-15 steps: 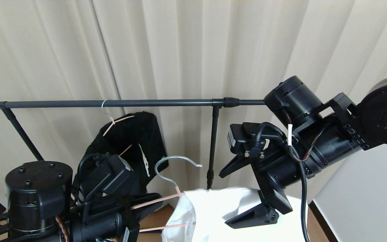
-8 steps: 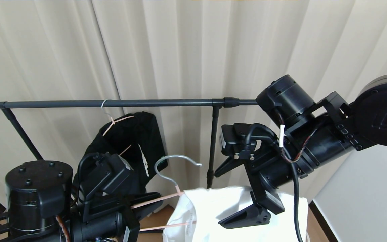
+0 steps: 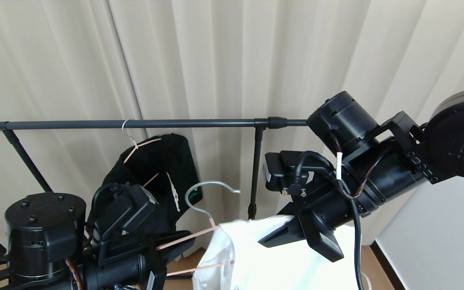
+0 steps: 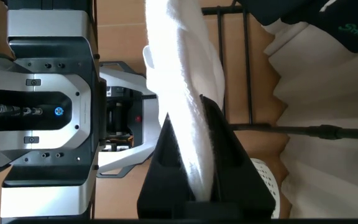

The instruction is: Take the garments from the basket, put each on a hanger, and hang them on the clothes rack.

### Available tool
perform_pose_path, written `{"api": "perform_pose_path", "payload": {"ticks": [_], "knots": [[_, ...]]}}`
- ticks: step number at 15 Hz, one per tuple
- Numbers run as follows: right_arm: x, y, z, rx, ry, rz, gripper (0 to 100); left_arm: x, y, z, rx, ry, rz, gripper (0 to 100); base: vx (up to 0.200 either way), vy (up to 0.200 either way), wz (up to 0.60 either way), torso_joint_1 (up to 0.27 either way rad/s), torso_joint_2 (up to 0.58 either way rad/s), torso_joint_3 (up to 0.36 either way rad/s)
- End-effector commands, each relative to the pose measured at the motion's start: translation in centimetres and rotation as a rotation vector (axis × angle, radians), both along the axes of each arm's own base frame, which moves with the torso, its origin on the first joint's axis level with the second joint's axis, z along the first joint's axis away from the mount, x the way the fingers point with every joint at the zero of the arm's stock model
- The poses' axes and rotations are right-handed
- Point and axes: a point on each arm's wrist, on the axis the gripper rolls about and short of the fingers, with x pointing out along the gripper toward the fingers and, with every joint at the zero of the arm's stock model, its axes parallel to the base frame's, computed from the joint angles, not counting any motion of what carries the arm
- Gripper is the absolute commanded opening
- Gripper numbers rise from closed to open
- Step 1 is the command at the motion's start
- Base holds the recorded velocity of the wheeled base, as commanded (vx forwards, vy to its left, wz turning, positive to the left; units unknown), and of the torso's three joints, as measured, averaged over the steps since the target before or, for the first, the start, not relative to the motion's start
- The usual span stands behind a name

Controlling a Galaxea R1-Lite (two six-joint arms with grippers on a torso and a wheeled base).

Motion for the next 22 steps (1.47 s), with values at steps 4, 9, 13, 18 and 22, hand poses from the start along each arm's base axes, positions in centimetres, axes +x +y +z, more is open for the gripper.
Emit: {"api": "perform_pose_path", "payload": {"ticks": [4,9,13,18,22], "knots": [[-0.3,-0.2,0.0,0.000,0.002,0.001,0,0.0,0.0,-0.1,0.002,0.004,-0.002,0,0.000,0.000,0.00,0.000,0.00,0.000],[-0.7,-0.6,0.2,0.003,-0.001,0.001,0,-0.1,0.1,-0.1,0.002,0.005,-0.003,0,0.000,0.000,0.00,0.000,0.00,0.000],[-0.9,-0.7,0.4,0.006,-0.005,0.001,0,-0.2,0.1,-0.1,-0.004,-0.009,-0.005,100,0.000,0.000,0.00,0.000,0.00,0.000],[-1.3,-1.1,0.4,0.003,-0.003,0.000,0,-0.7,0.6,0.1,-0.032,-0.041,-0.004,100,0.000,0.000,0.00,0.000,0.00,0.000],[-1.2,-1.2,0.5,0.006,-0.006,-0.004,0,-2.2,2.2,1.7,-0.117,-0.099,-0.054,100,0.000,0.000,0.00,0.000,0.00,0.000]]}}
